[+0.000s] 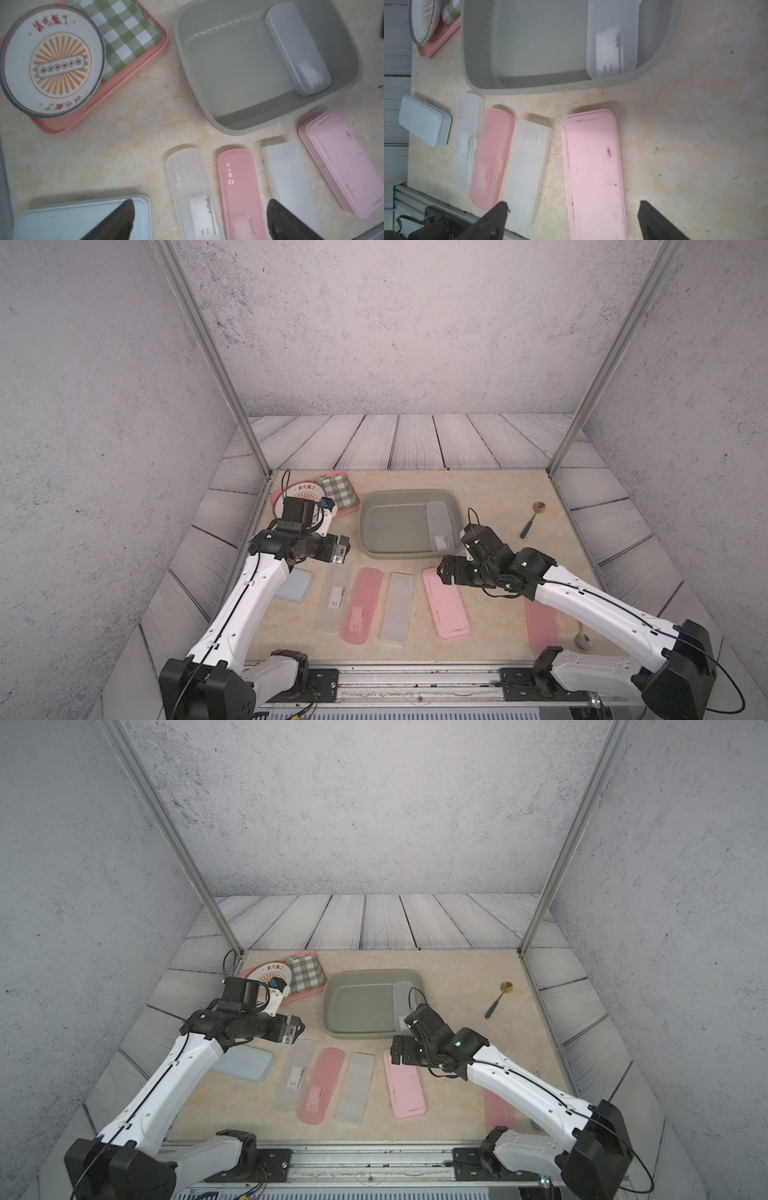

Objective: Put the pencil case into the storage box
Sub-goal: Pick up the pencil case from the center of the board.

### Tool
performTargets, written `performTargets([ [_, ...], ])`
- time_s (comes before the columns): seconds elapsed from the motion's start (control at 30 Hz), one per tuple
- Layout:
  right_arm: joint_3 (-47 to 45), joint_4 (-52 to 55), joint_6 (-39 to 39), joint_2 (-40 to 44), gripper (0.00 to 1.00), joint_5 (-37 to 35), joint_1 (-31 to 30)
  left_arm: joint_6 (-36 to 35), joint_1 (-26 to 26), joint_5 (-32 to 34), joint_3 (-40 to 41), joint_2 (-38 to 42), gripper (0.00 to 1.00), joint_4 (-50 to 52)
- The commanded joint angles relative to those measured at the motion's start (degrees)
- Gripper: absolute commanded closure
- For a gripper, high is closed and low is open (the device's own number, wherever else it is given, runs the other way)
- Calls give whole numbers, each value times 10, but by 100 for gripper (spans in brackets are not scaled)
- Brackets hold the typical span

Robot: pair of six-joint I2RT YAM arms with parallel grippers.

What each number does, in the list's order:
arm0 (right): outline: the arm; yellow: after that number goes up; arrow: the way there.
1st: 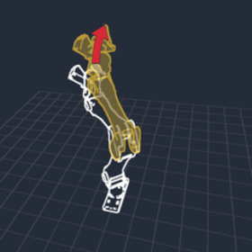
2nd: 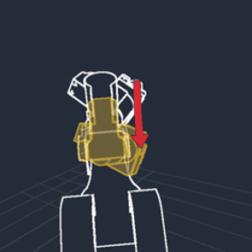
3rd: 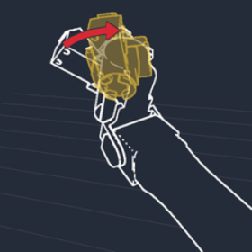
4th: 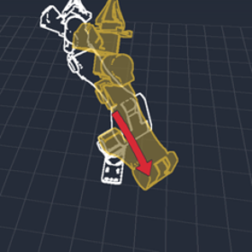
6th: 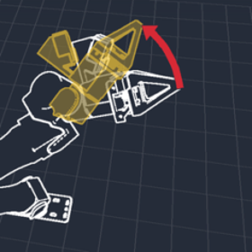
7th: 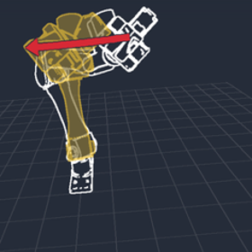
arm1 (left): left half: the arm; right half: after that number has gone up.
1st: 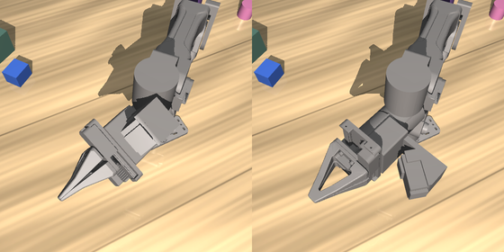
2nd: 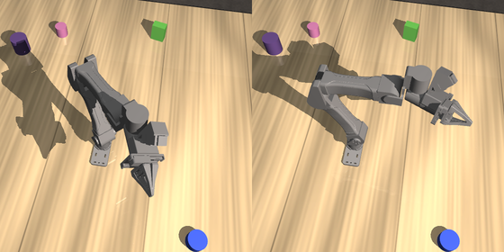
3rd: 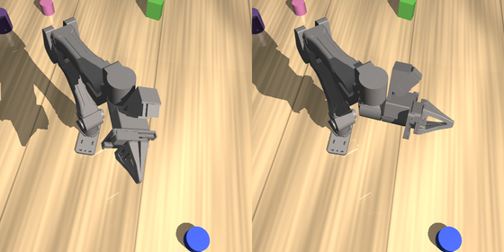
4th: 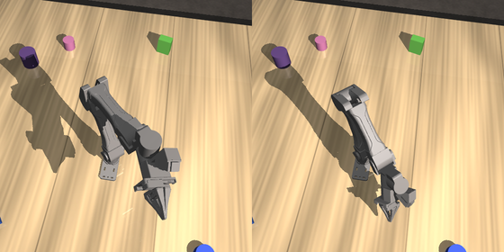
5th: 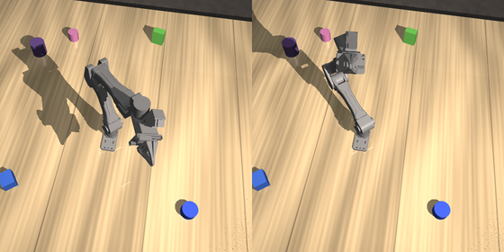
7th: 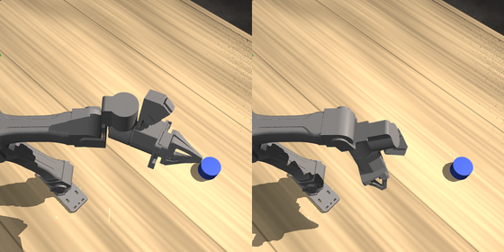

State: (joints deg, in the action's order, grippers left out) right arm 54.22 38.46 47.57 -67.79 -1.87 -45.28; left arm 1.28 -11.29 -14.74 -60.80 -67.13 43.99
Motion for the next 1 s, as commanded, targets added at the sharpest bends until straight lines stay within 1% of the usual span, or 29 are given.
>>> performTargets([
  [0.0,-16,-9,61,37,1,-51,-5,145,-13,-78,2,-20,0,41],
  [0.03,-19,-4,64,47,1,-62,-5,161,-36,-66,-4,-29,0,59],
  [0.1,-20,9,60,65,1,-86,-5,183,-93,-5,-21,-42,0,92],
  [0.13,-13,31,51,76,1,-111,-5,200,-124,19,-28,-49,0,107],
  [0.23,29,122,38,103,1,-217,-4,247,-190,22,-26,-67,0,121],
  [0.27,41,141,31,114,1,-242,-5,265,-217,26,-18,-72,0,114],
  [0.33,56,160,23,137,1,-262,-4,283,-268,27,1,-84,0,85],
  [0.37,59,164,23,150,1,-264,-4,289,-298,31,8,-96,0,73],
  [0.47,45,164,36,188,1,-259,-4,311,-363,35,20,-144,0,40],
  [0.57,16,153,55,221,1,-244,-4,319,-397,48,-11,-214,0,36],
  [0.67,-12,144,75,250,1,-224,-4,334,-402,65,-43,-285,1,32],
  [0.73,-26,141,86,269,1,-215,-4,343,-401,84,-54,-319,5,19],
  [0.83,-41,144,96,297,1,-204,-4,359,-403,104,-54,-344,11,-18],
  [0.9,-47,145,97,311,1,-195,-4,372,-408,121,-53,-351,12,-39],
  [0.97,-48,150,95,321,1,-187,-4,371,-421,143,-59,-353,11,-49],
])
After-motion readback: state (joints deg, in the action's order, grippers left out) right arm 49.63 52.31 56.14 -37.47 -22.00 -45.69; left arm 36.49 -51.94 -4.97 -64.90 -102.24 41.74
